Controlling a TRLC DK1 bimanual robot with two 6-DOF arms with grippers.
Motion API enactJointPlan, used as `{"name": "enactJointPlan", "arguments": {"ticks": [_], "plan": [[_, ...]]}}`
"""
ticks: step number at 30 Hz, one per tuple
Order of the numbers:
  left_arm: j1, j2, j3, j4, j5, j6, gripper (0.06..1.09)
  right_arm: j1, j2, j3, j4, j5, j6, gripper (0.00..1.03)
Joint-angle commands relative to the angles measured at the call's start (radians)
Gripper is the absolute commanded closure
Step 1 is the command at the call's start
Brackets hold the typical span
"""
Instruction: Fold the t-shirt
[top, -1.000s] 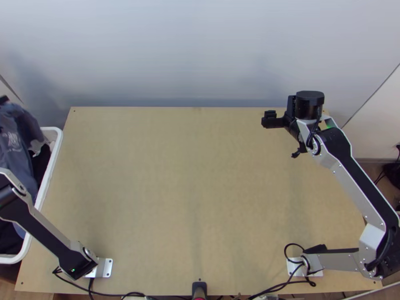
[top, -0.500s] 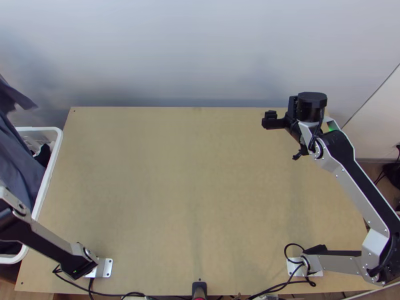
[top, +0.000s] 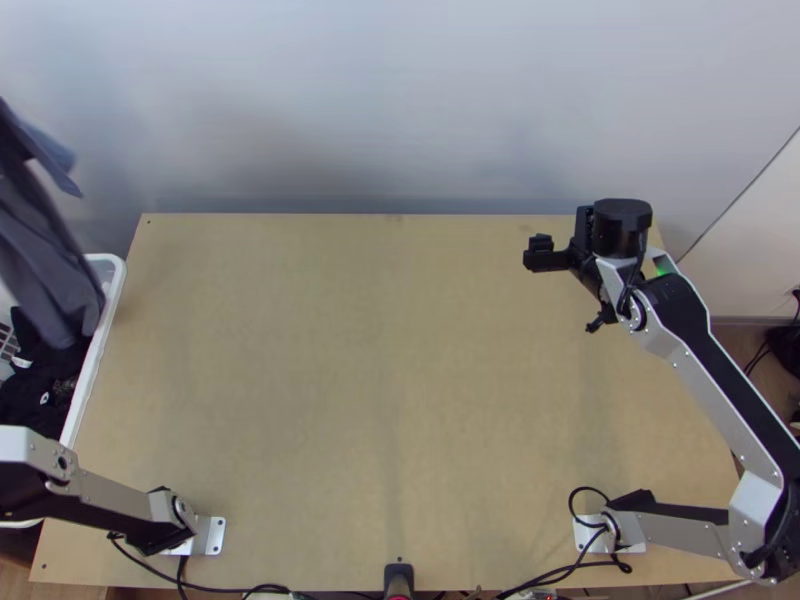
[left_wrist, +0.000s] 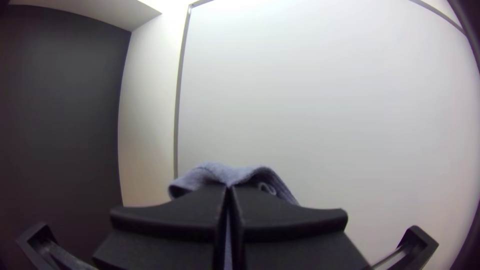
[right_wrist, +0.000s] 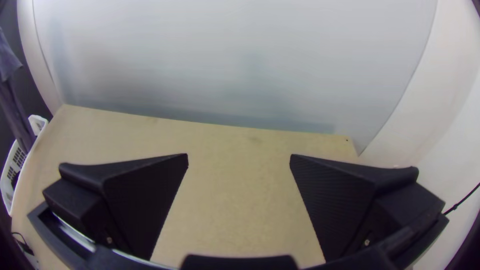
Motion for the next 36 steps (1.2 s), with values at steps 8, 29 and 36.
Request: {"name": "enactJointPlan", "arguments": {"ticks": [8, 29, 36], "plan": [[-0.329, -0.092, -0.034, -0.023, -0.006, 0.052, 1.05, 0.000, -0.083, -0.136, 0.035, -0.001, 0.006, 0.08], [-1.012, -0.238, -0.619, 0.155, -0.157, 0.164, 1.05, -0.073, -0.270, -0.303, 0.079, -0.001, 0.038, 0.08], [-1.156, -0.270, -0.844, 0.255, -0.213, 0.163, 1.05, -0.089, -0.307, -0.332, 0.079, -0.001, 0.058, 0.08]]}}
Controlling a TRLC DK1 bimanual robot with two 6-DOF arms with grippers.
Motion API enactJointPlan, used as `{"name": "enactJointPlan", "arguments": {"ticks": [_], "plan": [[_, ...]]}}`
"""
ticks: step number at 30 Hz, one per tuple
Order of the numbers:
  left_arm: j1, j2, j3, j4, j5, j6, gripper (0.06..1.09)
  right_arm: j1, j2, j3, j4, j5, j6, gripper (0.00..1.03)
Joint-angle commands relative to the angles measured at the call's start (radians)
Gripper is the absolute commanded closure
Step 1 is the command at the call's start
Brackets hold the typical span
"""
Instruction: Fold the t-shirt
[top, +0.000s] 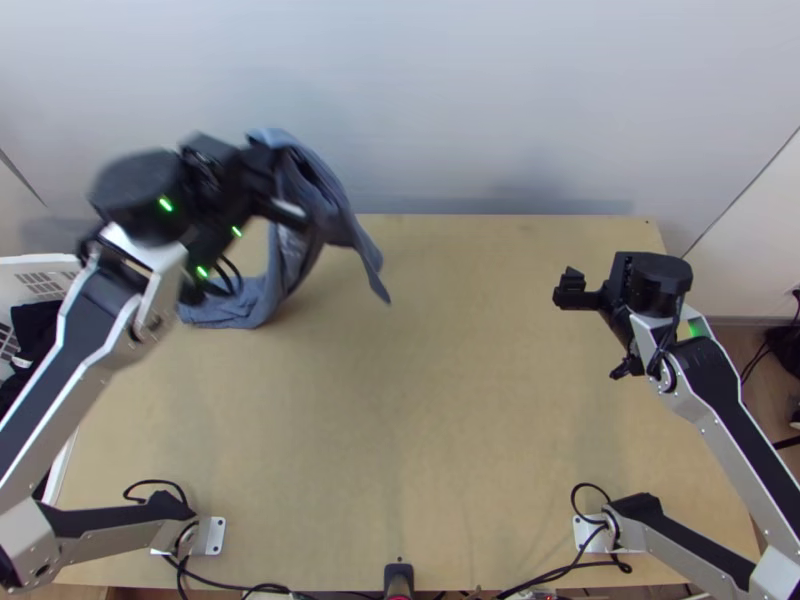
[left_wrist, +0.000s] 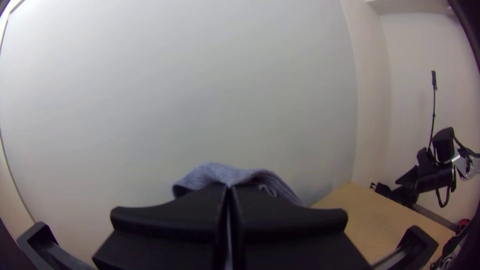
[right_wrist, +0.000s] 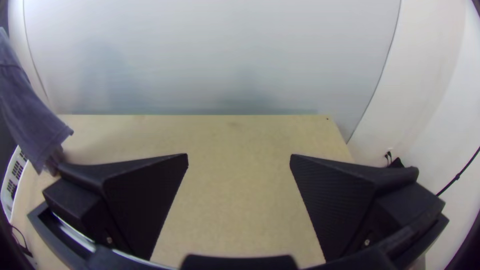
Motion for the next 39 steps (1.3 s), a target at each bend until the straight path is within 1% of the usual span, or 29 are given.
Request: {"name": "enactJointPlan", "arguments": {"ticks": [1, 4, 7, 14, 16, 21, 31, 39], "plan": [[-0.173, -0.034, -0.248, 0.124, -0.068, 0.006, 1.05, -0.018, -0.041, -0.034, 0.001, -0.002, 0.017, 0.08], [-0.220, -0.023, -0.332, 0.207, -0.084, 0.007, 1.05, -0.024, -0.056, -0.051, 0.001, -0.002, 0.019, 0.08], [-0.265, 0.014, -0.370, 0.251, -0.091, 0.006, 1.05, -0.032, -0.075, -0.072, 0.001, -0.002, 0.017, 0.08], [-0.340, 0.141, -0.363, 0.347, -0.108, 0.006, 1.05, -0.055, -0.138, -0.141, 0.001, -0.002, 0.017, 0.08], [-0.365, 0.188, -0.338, 0.371, -0.134, 0.007, 1.05, -0.059, -0.153, -0.161, 0.001, -0.002, 0.017, 0.08], [-0.397, 0.322, -0.226, 0.400, -0.160, 0.007, 1.05, -0.064, -0.184, -0.206, 0.003, -0.002, 0.019, 0.08], [-0.460, 0.550, -0.014, 0.402, -0.159, -0.011, 1.05, -0.069, -0.224, -0.292, 0.024, 0.000, 0.020, 0.08], [-0.486, 0.704, 0.114, 0.402, -0.159, -0.017, 1.05, -0.101, -0.280, -0.355, 0.027, -0.002, 0.035, 0.08]]}}
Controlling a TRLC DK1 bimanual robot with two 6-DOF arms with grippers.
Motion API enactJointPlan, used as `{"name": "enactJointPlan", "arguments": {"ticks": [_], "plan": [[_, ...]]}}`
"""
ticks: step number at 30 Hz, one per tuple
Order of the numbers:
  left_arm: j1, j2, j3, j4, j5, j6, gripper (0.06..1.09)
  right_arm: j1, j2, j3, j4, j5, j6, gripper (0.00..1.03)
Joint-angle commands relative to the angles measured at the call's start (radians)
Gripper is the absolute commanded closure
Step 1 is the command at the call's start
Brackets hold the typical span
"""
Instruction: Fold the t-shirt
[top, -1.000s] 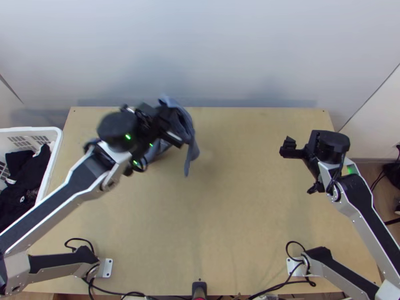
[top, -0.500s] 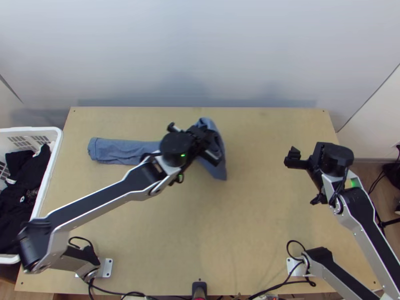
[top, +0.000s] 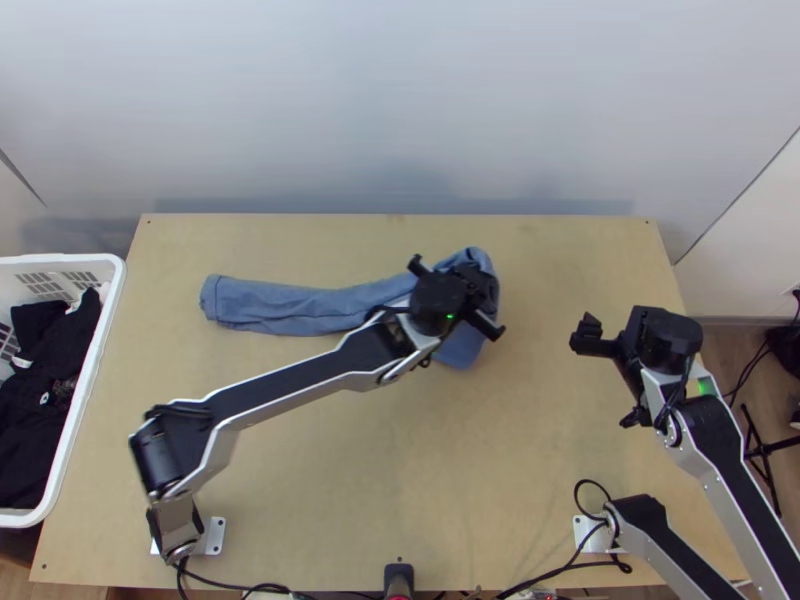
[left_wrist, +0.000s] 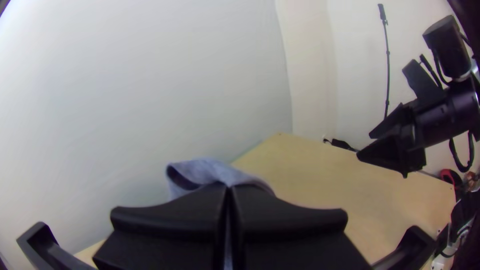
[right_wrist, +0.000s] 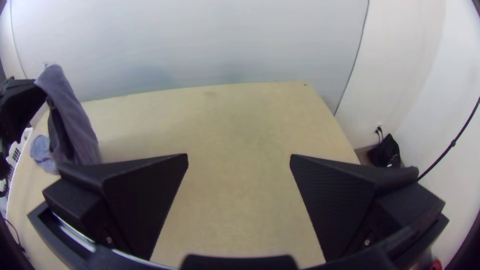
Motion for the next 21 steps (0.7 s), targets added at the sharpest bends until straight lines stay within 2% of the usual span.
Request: {"name": "enactJointPlan", "arguments": {"ticks": [1, 8, 17, 20, 21], "plan": [[-0.026, 0.147, 0.122, 0.002, 0.001, -0.007, 1.05, -0.021, -0.046, -0.056, 0.005, 0.002, 0.006, 0.08], [-0.031, 0.282, 0.257, 0.002, 0.001, -0.026, 1.05, -0.041, -0.058, -0.057, 0.003, 0.002, 0.008, 0.08], [-0.032, 0.508, 0.570, -0.016, -0.011, -0.029, 1.05, -0.064, -0.086, -0.068, -0.006, 0.002, 0.008, 0.08], [-0.040, 0.546, 0.616, 0.007, -0.011, -0.024, 1.05, -0.068, -0.100, -0.090, -0.006, 0.001, 0.008, 0.08], [-0.040, 0.552, 0.619, 0.010, -0.010, -0.023, 0.99, -0.068, -0.101, -0.099, -0.004, 0.001, 0.010, 0.08]]}}
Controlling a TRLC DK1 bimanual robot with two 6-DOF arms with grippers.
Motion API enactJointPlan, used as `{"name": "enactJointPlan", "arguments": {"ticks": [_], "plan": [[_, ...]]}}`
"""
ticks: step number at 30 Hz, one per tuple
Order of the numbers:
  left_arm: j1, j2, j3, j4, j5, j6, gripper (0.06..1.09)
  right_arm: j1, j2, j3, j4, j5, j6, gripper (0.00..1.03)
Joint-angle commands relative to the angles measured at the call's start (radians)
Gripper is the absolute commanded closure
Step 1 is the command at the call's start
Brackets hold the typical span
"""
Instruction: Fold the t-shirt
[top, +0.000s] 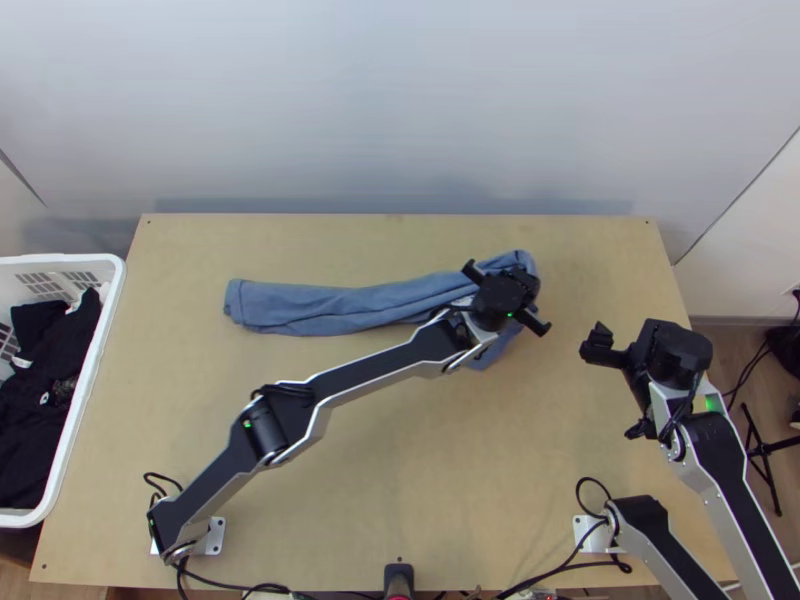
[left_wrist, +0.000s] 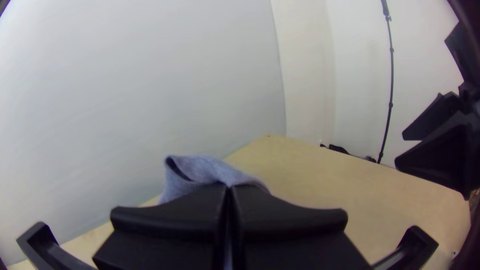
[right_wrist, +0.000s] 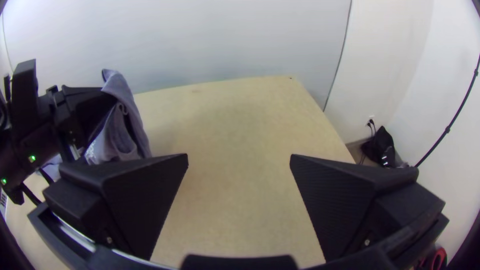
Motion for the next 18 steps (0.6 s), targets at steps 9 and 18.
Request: {"name": "enactJointPlan", "arguments": {"ticks": [9, 18], "plan": [[0.022, 0.034, 0.101, -0.130, -0.011, 0.003, 0.10, 0.005, -0.017, -0.083, 0.045, -0.021, 0.019, 0.08], [0.133, -0.187, -0.013, -0.354, -0.020, -0.015, 0.10, 0.101, 0.035, -0.069, -0.028, -0.183, 0.059, 0.08]]}}
